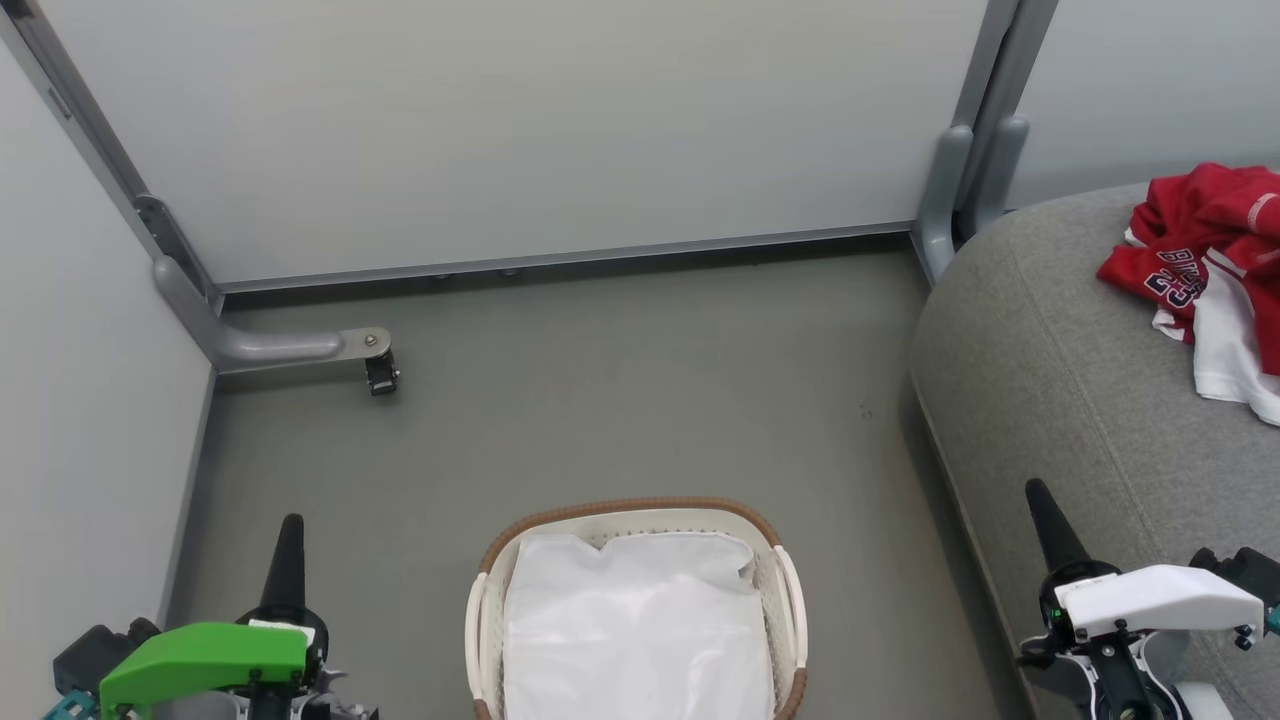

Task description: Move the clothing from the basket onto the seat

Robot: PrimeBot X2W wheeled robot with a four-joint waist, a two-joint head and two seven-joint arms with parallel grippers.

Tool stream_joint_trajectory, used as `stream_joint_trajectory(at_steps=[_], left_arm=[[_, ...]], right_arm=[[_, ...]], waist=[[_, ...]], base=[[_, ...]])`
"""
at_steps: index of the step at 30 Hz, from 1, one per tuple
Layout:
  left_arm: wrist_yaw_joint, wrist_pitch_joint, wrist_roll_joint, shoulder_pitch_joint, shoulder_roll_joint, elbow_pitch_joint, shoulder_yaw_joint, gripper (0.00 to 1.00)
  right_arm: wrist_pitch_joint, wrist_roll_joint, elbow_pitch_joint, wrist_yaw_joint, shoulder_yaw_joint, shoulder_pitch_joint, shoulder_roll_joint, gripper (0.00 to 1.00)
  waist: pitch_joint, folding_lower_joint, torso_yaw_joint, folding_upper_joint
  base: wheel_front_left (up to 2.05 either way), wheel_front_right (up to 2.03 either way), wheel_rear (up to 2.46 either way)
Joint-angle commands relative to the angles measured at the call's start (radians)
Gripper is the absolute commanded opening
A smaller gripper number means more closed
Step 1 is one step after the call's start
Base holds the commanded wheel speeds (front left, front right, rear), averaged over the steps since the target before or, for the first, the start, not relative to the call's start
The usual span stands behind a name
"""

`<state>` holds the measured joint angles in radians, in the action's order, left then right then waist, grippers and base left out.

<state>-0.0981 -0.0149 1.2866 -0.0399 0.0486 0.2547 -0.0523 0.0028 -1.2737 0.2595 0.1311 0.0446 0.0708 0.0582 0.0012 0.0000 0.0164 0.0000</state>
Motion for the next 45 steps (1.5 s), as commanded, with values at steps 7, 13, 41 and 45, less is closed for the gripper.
stream_joint_trajectory(at_steps=[7,13,41,45], left_arm=[[-0.011,-0.021,0.073,-0.036,0.007,-0.012,-0.015,0.0],[-0.017,-0.035,0.116,-0.043,0.007,-0.012,-0.024,0.0],[-0.033,-0.09,0.298,-0.071,0.007,-0.011,-0.057,0.0],[-0.035,-0.098,0.322,-0.077,0.007,-0.011,-0.061,0.0]], right_arm=[[0.022,-0.077,-0.012,0.0,0.013,0.021,0.008,0.0],[0.034,-0.124,-0.013,0.0,0.021,0.025,0.008,0.0],[0.093,-0.318,-0.017,0.0,0.052,0.04,0.006,0.0],[0.1,-0.342,-0.018,0.0,0.056,0.041,0.005,0.0]], waist=[[0.0,0.0,-0.003,0.0],[0.001,0.0,-0.005,0.0],[0.002,0.0,-0.014,0.0],[0.002,0.0,-0.016,0.0]], base=[[0.0,0.0,0.0],[0.0,0.0,0.0],[0.0,0.0,0.0],[0.0,0.0,0.0]])
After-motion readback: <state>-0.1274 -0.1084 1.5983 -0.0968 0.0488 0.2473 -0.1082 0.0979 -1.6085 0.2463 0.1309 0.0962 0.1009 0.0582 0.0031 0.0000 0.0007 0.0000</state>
